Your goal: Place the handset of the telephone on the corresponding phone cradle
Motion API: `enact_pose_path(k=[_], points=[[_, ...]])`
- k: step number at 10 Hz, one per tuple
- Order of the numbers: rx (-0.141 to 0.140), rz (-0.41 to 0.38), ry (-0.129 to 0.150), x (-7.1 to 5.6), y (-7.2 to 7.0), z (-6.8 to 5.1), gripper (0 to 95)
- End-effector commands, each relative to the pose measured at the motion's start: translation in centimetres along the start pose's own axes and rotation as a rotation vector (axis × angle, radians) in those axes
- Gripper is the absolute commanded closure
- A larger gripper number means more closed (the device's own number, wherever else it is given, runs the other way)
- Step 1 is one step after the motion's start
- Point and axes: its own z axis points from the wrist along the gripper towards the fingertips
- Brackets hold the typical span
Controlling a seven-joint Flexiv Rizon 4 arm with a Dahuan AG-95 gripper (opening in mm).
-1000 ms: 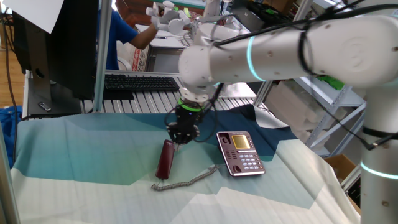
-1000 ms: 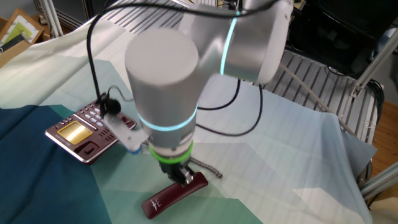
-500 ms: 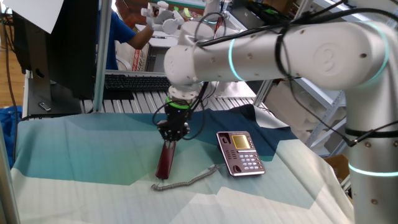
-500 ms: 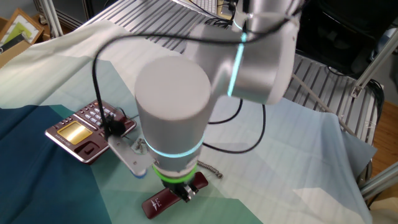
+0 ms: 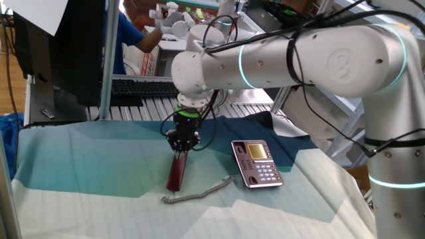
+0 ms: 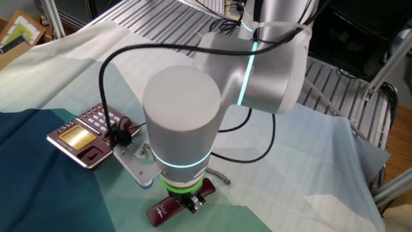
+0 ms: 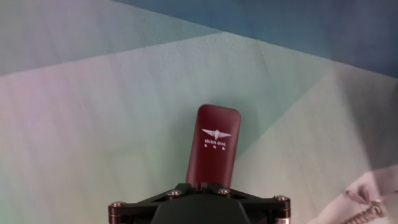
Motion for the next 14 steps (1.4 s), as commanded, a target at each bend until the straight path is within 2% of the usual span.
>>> enact_pose_path(k=[1,2,4,5,6,14], points=[[0.002,0.006,0.001,-0.04,-0.05,-0.02,95.0],[0.002,0.030,0.000,-0.04,-0.05,-0.02,95.0],[0.005,0.055,-0.001,-0.05,-0.05,-0.02,57.0],[0.005,0.070,-0.002,-0.05,-0.06,-0.02,57.0],[0.007,0.074,-0.003,-0.07,-0.06,-0.01,38.0],[-0.003,0.067,0.003,-0.70,-0.31,0.38,38.0]])
